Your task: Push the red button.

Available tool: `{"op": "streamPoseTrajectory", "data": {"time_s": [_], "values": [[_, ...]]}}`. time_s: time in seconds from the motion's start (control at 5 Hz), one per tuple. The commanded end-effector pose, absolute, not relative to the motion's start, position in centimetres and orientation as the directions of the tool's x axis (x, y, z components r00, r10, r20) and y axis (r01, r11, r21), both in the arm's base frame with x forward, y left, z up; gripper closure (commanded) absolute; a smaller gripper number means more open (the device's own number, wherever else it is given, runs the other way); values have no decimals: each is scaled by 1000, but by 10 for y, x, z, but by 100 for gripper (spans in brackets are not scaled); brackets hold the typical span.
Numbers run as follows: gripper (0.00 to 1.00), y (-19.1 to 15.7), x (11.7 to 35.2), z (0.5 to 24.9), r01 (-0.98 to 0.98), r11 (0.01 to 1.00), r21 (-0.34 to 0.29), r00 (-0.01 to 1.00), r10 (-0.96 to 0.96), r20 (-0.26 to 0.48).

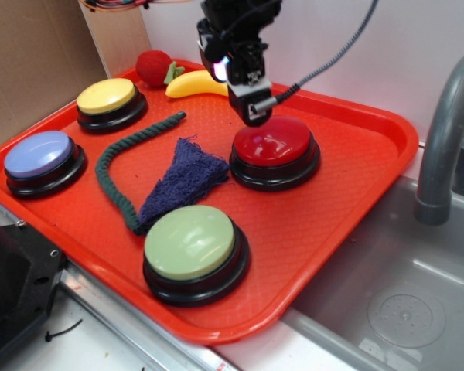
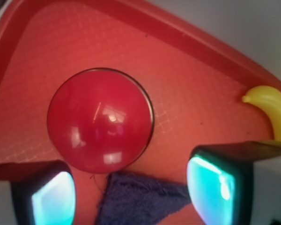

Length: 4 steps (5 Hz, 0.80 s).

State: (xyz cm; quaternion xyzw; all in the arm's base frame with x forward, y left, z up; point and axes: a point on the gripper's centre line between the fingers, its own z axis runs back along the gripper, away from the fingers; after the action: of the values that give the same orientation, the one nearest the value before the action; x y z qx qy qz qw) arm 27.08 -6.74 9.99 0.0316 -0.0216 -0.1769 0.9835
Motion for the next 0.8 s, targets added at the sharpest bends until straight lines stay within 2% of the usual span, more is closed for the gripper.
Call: {"op": "streamPoseTrajectory", "data": {"time_s": [0.0,0.6], "values": [[0,-61,265,133,294,953,74,944,-301,132],[0,-53,250,158,261,962,81,948,-272,167]]}}
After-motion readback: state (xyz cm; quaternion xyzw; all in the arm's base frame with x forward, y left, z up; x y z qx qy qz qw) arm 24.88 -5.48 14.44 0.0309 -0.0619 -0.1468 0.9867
